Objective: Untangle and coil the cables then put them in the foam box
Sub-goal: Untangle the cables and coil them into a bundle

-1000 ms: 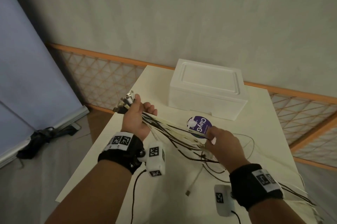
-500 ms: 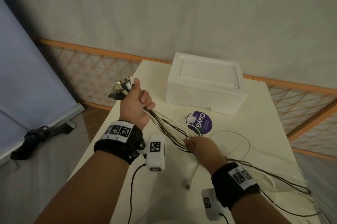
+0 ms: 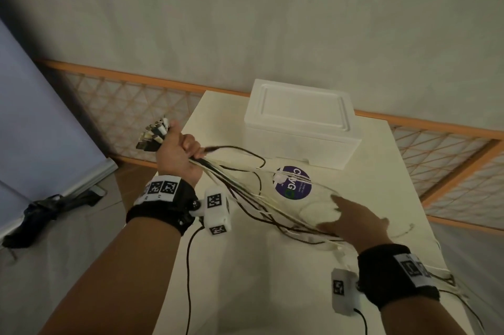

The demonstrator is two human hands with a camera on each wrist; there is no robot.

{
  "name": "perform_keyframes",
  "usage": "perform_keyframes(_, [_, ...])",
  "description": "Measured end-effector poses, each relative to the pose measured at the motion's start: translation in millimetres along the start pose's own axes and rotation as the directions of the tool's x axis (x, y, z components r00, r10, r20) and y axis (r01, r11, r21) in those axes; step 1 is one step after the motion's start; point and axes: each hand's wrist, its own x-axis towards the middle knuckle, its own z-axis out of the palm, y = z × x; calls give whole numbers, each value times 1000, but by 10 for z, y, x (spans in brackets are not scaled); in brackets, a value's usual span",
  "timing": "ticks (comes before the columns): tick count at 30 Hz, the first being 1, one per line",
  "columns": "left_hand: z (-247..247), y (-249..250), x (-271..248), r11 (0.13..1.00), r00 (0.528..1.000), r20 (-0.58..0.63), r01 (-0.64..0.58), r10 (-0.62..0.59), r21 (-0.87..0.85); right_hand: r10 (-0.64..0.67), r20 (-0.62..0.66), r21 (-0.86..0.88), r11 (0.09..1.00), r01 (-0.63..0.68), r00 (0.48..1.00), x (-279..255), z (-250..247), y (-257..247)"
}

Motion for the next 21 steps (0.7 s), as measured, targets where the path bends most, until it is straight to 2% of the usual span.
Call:
perform_keyframes(2, [-53, 10, 10, 1000, 999, -41, -15, 16, 16, 56, -2, -71, 996, -56, 998, 4, 79, 123])
perform_keyframes(4, [-113, 7, 24, 998, 998, -58, -9, 12, 58, 103, 77, -156, 984, -90, 992, 34, 109, 235])
perform_keyframes(6, [-148, -32, 6, 991, 999, -51, 19, -13, 129, 113, 181, -222, 972, -71, 977, 49, 49, 256])
perform_keyframes(7, [-151, -61, -11, 986, 999, -37, 28, -22, 163, 71, 178, -257, 966, -24, 981, 28, -28, 198])
perform_keyframes(8, [-138, -100, -36, 981, 999, -18, 31, -28, 192, -27, 91, -296, 954, 52, 996, -16, -129, 93])
perform_keyframes(9, [-113, -142, -78, 976, 999, 7, 35, -38, 214, -148, -40, -308, 943, 129, 988, -63, -217, -62])
perform_keyframes(10, [-83, -202, -119, 974, 998, 41, 37, -47, 226, -277, -189, -251, 941, 227, 942, -133, -294, -254])
perform_keyframes(11, [-33, -267, -186, 974, 995, 82, 42, -61, 221, -388, -327, -130, 921, 366, 861, -218, -349, -486])
perform_keyframes(12, [17, -332, -255, 975, 989, 126, 50, -78, 214, -475, -421, 28, 844, 535, 773, -280, -365, -707])
perform_keyframes(13, [68, -390, -323, 976, 978, 181, 66, -105, 209, -556, -439, 160, 725, 670, 706, -350, -383, -949])
perform_keyframes(14, [111, -439, -387, 971, 960, 242, 86, -141, 224, -640, -391, 247, 619, 745, 661, -394, -364, -1150])
perform_keyframes(16, [167, -485, -483, 947, 915, 351, 90, -201, 309, -737, -280, 312, 536, 784, 615, -380, -261, -1392])
perform_keyframes(17, [175, -481, -498, 933, 906, 378, 48, -191, 358, -735, -270, 312, 544, 779, 622, -344, -204, -1438])
perform_keyframes(19, [182, -436, -515, 893, 912, 383, -45, -146, 447, -702, -360, 245, 565, 788, 615, -303, -110, -1461])
perform_keyframes(21, [198, -405, -541, 876, 920, 372, -79, -119, 476, -670, -504, 178, 537, 825, 545, -304, -7, -1470])
